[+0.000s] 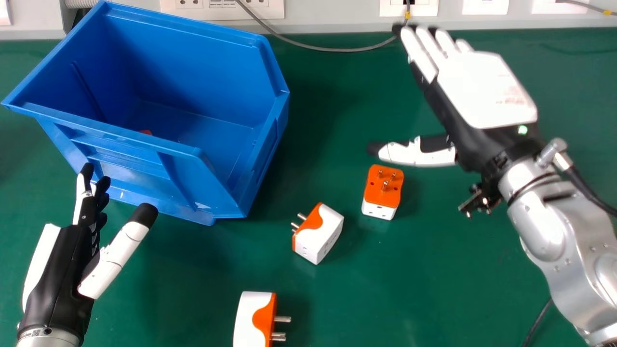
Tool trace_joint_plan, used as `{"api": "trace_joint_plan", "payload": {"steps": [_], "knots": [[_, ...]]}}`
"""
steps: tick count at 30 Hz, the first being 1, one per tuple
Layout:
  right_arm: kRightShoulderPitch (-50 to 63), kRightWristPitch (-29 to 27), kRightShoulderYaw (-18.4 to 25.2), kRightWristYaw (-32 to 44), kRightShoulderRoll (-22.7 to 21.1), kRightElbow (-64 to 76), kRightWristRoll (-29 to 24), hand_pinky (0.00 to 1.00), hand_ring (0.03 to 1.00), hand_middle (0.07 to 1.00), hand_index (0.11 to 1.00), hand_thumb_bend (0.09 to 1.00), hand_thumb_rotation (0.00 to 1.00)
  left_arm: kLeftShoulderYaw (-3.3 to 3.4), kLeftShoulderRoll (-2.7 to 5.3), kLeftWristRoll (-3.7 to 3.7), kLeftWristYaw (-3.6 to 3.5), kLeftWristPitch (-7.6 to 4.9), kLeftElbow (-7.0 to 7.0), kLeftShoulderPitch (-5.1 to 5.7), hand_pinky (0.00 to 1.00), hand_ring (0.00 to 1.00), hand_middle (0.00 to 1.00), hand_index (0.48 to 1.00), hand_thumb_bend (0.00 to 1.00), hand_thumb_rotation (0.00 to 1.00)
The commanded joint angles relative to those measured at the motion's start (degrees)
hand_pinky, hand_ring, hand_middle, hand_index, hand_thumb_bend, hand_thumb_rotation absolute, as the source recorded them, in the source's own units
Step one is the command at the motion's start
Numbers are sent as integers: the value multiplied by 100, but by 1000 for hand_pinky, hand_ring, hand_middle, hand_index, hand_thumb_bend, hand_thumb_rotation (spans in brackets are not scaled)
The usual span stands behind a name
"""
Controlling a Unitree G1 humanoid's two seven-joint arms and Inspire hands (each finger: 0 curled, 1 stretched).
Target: Pick all objects and put in blue box
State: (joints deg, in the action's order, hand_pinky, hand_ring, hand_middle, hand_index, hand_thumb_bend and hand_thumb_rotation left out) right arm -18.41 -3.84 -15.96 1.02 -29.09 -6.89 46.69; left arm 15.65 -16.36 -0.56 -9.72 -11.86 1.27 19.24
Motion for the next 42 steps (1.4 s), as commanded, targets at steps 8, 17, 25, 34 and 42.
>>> {"api": "trace_joint_plan", "payload": {"steps": [8, 17, 25, 34, 42], "knots": [[-230, -535, -253, 304, -329, -831, -36, 953, 1000, 1000, 1000, 565, 676, 82, -49, -40, 9, -83, 116, 27, 1000, 1000, 1000, 1000, 930, 796], [-348, -494, -432, 662, -353, -1178, 3, 959, 1000, 1000, 1000, 601, 722, 98, -82, 15, 3, -99, 121, 53, 993, 1000, 1000, 1000, 923, 806], [-560, -402, -638, 622, -242, -1576, 170, 991, 1000, 1000, 1000, 634, 776, 117, -54, -55, -10, -58, 128, 50, 990, 1000, 1000, 1000, 933, 818], [-1169, -191, -974, 491, 114, -2412, 361, 987, 1000, 1000, 1000, 641, 793, 120, -88, -39, -26, -146, 44, 17, 993, 1000, 1000, 1000, 936, 823], [-1711, -117, -1325, 452, 346, -3080, 476, 957, 1000, 1000, 1000, 645, 804, 100, -72, -50, -26, -91, 143, 56, 993, 1000, 1000, 1000, 940, 826]]}}
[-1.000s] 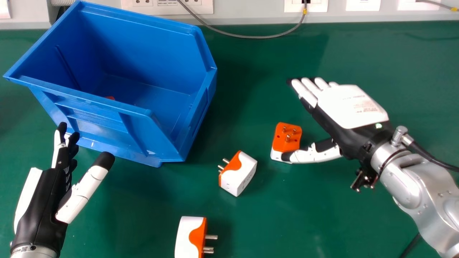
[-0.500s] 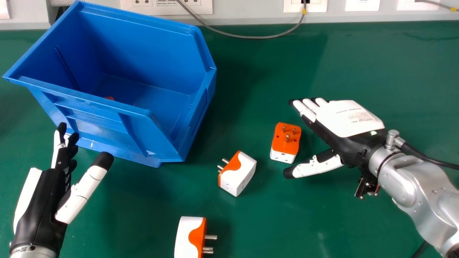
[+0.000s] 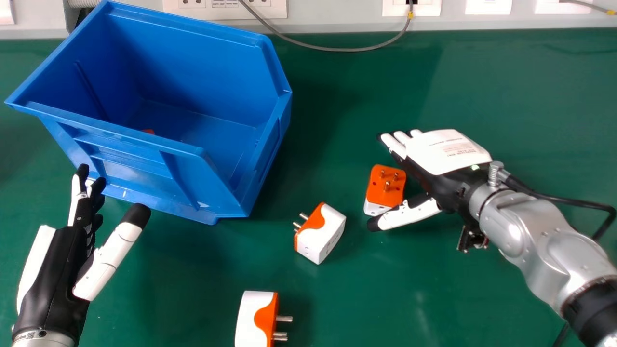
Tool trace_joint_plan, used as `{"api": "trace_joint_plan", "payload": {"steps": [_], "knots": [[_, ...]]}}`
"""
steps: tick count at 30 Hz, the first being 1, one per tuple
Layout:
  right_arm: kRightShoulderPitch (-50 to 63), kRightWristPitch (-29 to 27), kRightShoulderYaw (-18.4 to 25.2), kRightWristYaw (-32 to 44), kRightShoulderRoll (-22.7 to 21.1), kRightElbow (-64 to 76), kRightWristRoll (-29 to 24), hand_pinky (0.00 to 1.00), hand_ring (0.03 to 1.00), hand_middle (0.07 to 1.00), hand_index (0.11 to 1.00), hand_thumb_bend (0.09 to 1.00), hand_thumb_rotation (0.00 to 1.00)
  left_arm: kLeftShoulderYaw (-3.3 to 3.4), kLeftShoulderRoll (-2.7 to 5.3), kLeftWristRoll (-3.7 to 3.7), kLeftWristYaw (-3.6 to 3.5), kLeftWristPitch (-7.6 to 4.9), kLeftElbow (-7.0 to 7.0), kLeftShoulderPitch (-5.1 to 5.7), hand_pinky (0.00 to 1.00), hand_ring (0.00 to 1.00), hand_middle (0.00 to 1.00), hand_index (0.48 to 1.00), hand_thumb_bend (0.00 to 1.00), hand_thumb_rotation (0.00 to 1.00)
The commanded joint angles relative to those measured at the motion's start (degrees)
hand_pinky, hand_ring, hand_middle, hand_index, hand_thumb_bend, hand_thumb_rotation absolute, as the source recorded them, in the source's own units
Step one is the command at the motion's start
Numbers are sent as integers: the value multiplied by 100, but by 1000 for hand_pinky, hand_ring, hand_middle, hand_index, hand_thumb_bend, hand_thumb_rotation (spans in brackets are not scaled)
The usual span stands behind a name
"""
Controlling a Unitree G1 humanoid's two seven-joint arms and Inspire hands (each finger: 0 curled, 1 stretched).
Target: Pick all objects and put in blue box
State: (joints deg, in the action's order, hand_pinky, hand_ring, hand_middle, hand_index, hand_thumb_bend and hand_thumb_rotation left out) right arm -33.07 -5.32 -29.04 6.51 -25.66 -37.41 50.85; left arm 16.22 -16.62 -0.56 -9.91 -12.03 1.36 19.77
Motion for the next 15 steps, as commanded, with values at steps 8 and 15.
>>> {"api": "trace_joint_plan", "payload": {"steps": [8, 15], "knots": [[-570, 205, -257, 57, 221, -349, 103, 942, 1000, 1000, 1000, 642, 817, 49, -36, -61, 8, -36, 126, -9, 992, 1000, 1000, 1000, 952, 829], [-708, 322, -337, 177, 299, -528, 73, 937, 1000, 1000, 1000, 632, 806, 66, -34, -160, -39, -17, 191, 23, 996, 1000, 1000, 1000, 960, 835]]}}
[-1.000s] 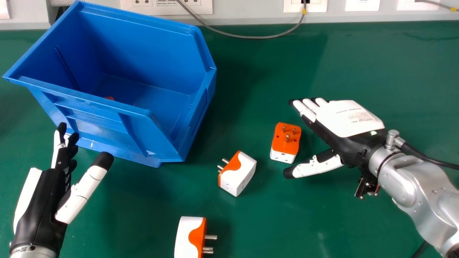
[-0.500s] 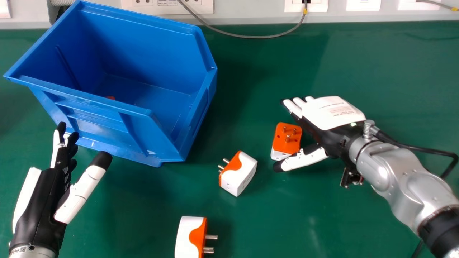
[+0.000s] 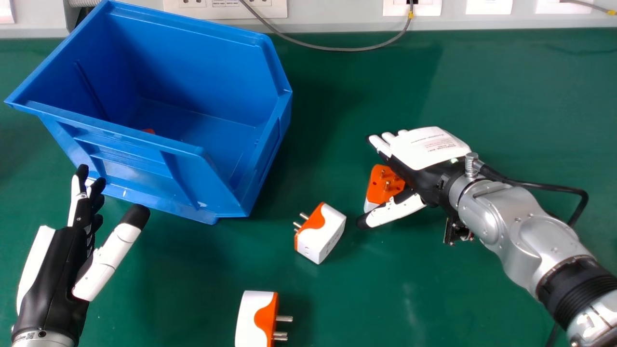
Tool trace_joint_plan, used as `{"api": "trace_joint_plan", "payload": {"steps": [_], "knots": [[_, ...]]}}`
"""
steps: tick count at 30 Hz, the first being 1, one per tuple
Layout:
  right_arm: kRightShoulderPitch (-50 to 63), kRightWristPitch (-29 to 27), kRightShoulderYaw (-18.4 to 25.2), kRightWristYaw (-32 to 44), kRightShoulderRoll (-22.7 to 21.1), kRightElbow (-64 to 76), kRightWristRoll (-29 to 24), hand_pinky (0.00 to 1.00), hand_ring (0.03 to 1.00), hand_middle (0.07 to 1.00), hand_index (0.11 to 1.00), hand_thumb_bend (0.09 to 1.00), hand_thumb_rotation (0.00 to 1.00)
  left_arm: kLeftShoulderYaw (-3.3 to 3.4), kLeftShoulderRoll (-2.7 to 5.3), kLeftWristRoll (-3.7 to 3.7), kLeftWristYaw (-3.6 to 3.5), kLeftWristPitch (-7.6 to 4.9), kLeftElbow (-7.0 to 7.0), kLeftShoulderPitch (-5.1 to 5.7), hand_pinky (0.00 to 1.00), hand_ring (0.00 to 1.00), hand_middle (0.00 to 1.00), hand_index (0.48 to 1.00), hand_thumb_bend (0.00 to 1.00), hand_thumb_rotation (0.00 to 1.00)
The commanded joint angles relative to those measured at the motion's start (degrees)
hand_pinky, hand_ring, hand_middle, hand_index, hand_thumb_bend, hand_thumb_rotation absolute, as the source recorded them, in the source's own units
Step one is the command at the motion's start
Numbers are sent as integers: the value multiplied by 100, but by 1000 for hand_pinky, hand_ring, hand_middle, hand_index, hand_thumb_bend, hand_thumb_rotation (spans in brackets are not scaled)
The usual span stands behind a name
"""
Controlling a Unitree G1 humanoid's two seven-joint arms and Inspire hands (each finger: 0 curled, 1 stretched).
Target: Pick all objects and put in blue box
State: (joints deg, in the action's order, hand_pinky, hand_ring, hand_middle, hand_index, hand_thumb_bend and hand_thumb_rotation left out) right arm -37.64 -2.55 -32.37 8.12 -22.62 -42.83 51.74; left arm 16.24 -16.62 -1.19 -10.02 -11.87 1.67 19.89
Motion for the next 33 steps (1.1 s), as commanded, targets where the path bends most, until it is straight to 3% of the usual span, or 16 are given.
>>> {"api": "trace_joint_plan", "payload": {"steps": [1, 11, 18, 23, 27, 31, 33], "knots": [[-270, 48, -17, 31, 3, -20, -17, 936, 1000, 1000, 1000, 631, 805, 62, -30, -101, -25, -39, 166, 14, 996, 1000, 1000, 1000, 961, 836], [-383, 65, -146, 220, -48, -60, 5, 926, 992, 1000, 1000, 622, 780, 85, -49, -155, -40, -28, 232, 69, 1000, 1000, 1000, 1000, 962, 839], [-479, 103, -182, 429, -23, -122, -20, 924, 994, 1000, 1000, 614, 716, 100, -22, -206, -34, 4, 275, 93, 1000, 1000, 1000, 1000, 966, 840], [-500, 111, -213, 564, -29, -95, 4, 925, 995, 1000, 1000, 615, 667, 99, -9, -183, -16, 59, 390, 153, 1000, 1000, 1000, 1000, 968, 840], [-525, 131, -229, 630, 3, -147, -16, 926, 993, 1000, 1000, 610, 655, 100, -20, -135, 6, 35, 364, 150, 1000, 1000, 1000, 1000, 969, 841], [-577, 236, -196, 747, 106, -246, -98, 928, 993, 1000, 1000, 599, 639, 105, -39, -162, -39, -22, 353, 167, 1000, 1000, 1000, 1000, 967, 841], [-584, 281, -172, 788, 134, -243, -144, 924, 989, 1000, 999, 575, 581, 107, -38, -164, -39, -29, 350, 169, 1000, 1000, 1000, 1000, 962, 840]]}}
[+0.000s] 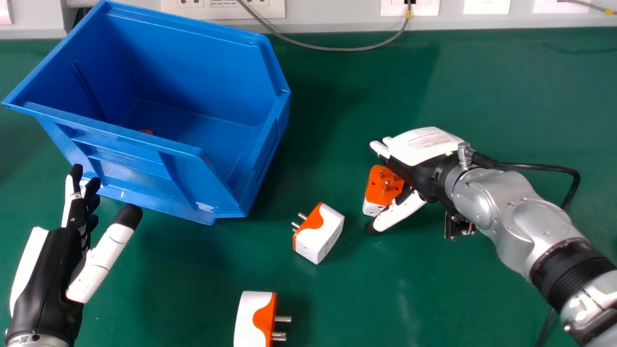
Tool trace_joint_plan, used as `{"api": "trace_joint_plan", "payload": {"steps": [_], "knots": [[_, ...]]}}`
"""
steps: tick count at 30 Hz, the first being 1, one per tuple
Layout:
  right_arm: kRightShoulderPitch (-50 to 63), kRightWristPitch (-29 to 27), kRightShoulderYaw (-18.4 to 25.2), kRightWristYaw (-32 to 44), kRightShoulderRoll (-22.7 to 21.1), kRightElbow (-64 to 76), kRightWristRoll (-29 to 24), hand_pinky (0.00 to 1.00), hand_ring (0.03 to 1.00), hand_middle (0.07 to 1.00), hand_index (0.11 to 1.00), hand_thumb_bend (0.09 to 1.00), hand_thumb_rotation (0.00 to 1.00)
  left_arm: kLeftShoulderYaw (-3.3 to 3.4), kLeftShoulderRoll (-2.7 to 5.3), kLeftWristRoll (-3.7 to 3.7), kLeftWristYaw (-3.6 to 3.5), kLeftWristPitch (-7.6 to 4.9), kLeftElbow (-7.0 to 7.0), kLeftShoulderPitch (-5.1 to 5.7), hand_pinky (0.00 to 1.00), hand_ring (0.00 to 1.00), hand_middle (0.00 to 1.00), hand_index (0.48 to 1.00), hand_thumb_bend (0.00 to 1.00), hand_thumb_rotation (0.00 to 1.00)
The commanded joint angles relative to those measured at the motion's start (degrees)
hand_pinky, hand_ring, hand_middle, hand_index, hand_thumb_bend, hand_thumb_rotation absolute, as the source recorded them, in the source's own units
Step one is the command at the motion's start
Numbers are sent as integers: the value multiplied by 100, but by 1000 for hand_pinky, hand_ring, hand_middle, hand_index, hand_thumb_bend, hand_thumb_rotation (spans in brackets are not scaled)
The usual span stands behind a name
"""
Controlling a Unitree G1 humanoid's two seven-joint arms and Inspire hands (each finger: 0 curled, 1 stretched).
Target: Pick all objects and put in blue box
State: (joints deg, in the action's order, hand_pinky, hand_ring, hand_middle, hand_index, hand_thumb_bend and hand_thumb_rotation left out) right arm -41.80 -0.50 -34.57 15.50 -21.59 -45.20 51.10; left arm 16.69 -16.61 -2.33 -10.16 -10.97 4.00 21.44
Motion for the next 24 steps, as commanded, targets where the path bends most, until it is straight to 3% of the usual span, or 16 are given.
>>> {"api": "trace_joint_plan", "payload": {"steps": [1, 5, 12, 24], "knots": [[-168, 98, 58, 70, 40, 3, -102, 924, 989, 1000, 999, 575, 581, 61, -37, -48, -23, -116, 127, 19, 1000, 1000, 1000, 1000, 962, 840], [-146, 174, 81, 85, 55, 81, -185, 899, 968, 990, 982, 544, 488, 55, -44, -3, 3, -73, 165, 37, 1000, 1000, 1000, 1000, 954, 839], [-170, 151, 21, -69, 87, -2, -177, 812, 899, 933, 917, 521, 368, 37, -31, 22, 32, 135, 392, 102, 1000, 1000, 1000, 1000, 967, 843], [-273, 75, -9, -378, 166, -208, -192, 715, 793, 839, 818, 510, 295, 16, -26, 89, 70, 310, 525, 115, 1000, 1000, 1000, 1000, 976, 847]]}}
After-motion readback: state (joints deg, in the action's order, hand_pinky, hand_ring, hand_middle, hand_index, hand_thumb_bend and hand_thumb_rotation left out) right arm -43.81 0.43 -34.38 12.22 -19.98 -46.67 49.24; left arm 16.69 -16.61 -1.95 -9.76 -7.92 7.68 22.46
